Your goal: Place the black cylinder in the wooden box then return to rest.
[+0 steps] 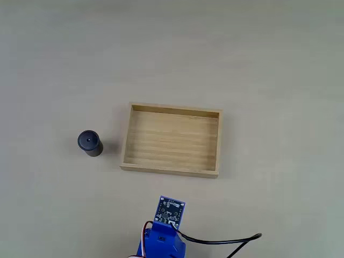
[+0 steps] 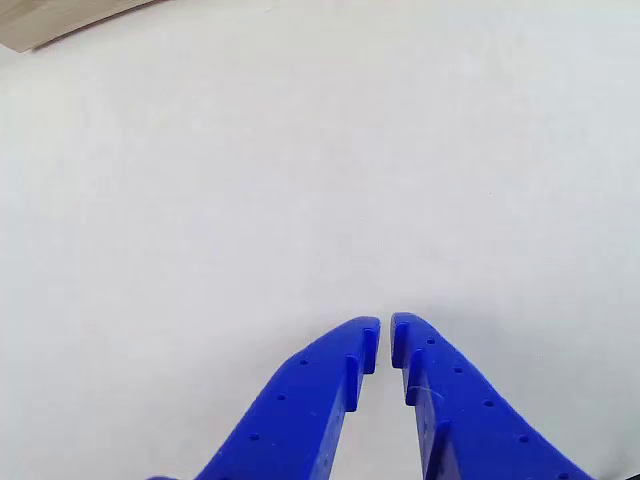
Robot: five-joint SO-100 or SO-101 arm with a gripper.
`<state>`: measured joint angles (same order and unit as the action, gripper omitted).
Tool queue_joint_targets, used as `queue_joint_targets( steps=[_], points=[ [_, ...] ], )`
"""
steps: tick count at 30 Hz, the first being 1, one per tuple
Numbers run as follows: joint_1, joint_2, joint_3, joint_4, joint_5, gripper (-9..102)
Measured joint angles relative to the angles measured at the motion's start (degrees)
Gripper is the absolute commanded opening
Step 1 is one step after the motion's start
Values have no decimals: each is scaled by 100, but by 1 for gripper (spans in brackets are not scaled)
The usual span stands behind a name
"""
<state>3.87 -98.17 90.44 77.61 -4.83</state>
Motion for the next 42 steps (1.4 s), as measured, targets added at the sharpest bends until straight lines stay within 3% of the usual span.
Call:
queue_joint_targets(
  steps=[11,22,42],
  points=[
    [-185,0,0,35,-44,0],
    [-519,352,-70,-9,598,0],
    [-1881,2408,-1679,-1688,993,0]
  ],
)
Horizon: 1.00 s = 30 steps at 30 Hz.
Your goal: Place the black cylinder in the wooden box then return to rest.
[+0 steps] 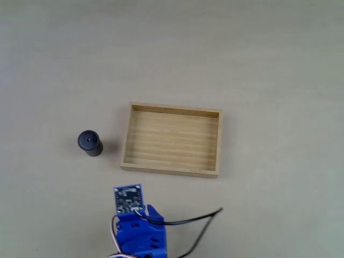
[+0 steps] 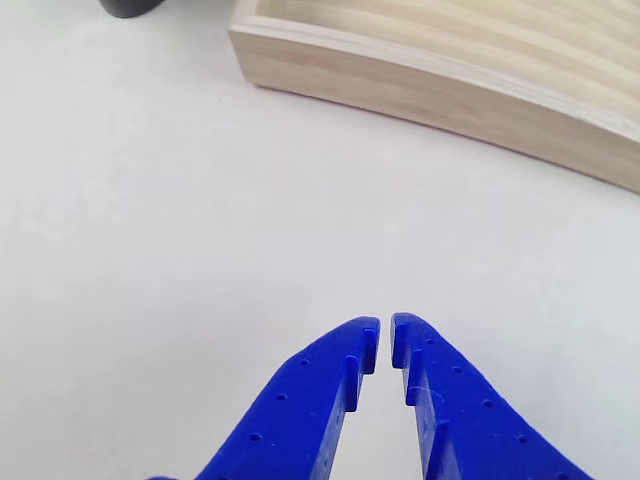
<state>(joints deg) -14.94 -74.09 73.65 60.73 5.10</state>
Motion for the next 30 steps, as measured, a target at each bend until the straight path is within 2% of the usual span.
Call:
queue_joint_targets(
  steps=[3,9,19,30],
  points=[
    [-211,527,-475,-141,0,1],
    [-439,1362,-1239,-413,-26,14],
    [-448,2470,-1512,-1239,-123,27],
    [-686,3753,-2065,-2329,-114,30]
  ],
)
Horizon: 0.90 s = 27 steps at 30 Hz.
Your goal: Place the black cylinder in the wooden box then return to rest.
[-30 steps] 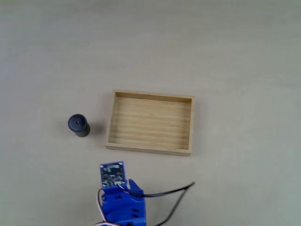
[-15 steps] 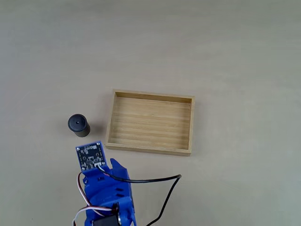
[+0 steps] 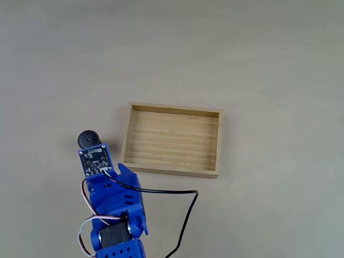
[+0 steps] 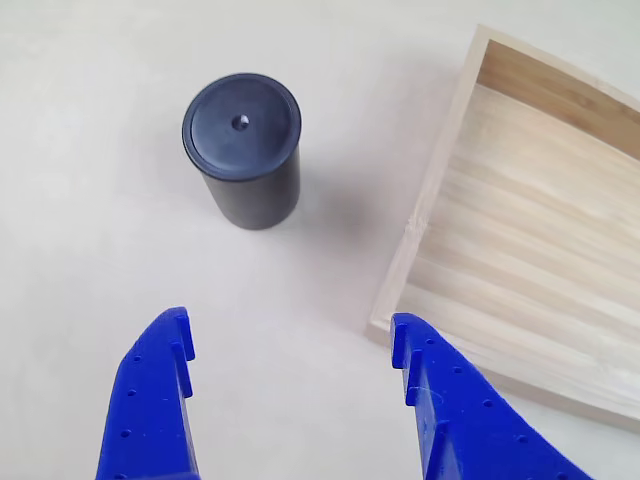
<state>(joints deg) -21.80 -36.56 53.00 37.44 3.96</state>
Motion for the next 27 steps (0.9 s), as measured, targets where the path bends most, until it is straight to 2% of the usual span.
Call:
queue_joint_targets(
  steps=[13,27],
  points=[
    [0,1178,-475,-703,97,31],
    [-229,1872,-888,-967,97,31]
  ],
)
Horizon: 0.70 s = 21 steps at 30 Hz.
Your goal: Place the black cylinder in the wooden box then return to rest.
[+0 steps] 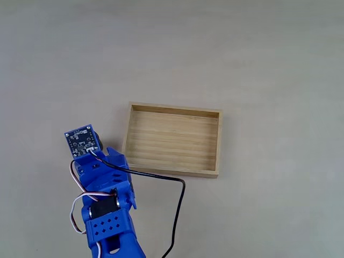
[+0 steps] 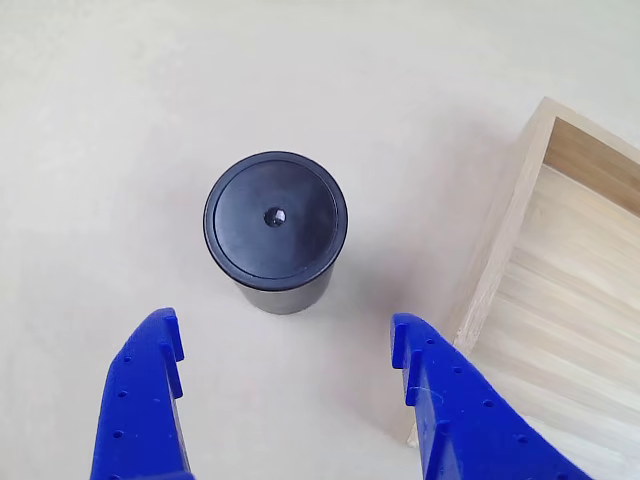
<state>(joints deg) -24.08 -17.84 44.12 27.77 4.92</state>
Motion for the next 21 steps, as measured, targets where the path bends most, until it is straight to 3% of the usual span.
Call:
queue_joint_targets(
  steps=[21],
  points=[
    [0,932,-483,-325,0,31]
  ],
)
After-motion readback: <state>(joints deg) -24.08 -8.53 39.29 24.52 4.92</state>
